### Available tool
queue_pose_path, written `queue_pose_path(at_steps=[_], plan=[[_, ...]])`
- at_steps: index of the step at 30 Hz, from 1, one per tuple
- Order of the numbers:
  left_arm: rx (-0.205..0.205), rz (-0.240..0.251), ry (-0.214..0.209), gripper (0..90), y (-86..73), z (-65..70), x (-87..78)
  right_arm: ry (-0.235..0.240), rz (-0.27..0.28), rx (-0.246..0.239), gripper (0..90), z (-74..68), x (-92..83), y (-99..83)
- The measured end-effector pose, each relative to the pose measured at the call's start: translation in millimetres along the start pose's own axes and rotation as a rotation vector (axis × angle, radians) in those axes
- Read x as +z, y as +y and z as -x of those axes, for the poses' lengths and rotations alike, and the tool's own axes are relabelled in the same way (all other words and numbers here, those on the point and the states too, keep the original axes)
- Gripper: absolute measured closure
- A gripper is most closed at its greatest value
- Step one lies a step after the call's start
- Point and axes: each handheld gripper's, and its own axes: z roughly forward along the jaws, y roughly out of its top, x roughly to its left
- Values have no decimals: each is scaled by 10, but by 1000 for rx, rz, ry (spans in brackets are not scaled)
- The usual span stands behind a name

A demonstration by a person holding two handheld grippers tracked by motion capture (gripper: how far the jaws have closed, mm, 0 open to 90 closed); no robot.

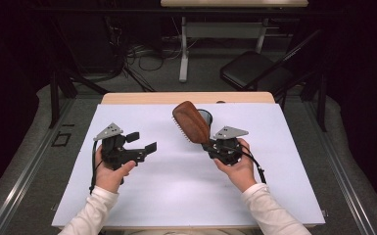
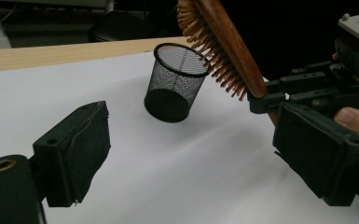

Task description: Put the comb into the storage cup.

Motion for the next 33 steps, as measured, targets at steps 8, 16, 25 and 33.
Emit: queue_pose_path(at_steps=[8,16,25,33], plan=[[-18,-21,-20,150,179,54,174,5,4,-2,730,-24,3,-2],[-17,-41,-24,149,347,85,323,5,9,3,730,-26,0,-15],[-40,-65,-38,133,465,76,471,5,16,11,730,-19,-10,-11],[-48,-93,-52,133,526,74,596,2,21,15,730,-7,-19,-11]])
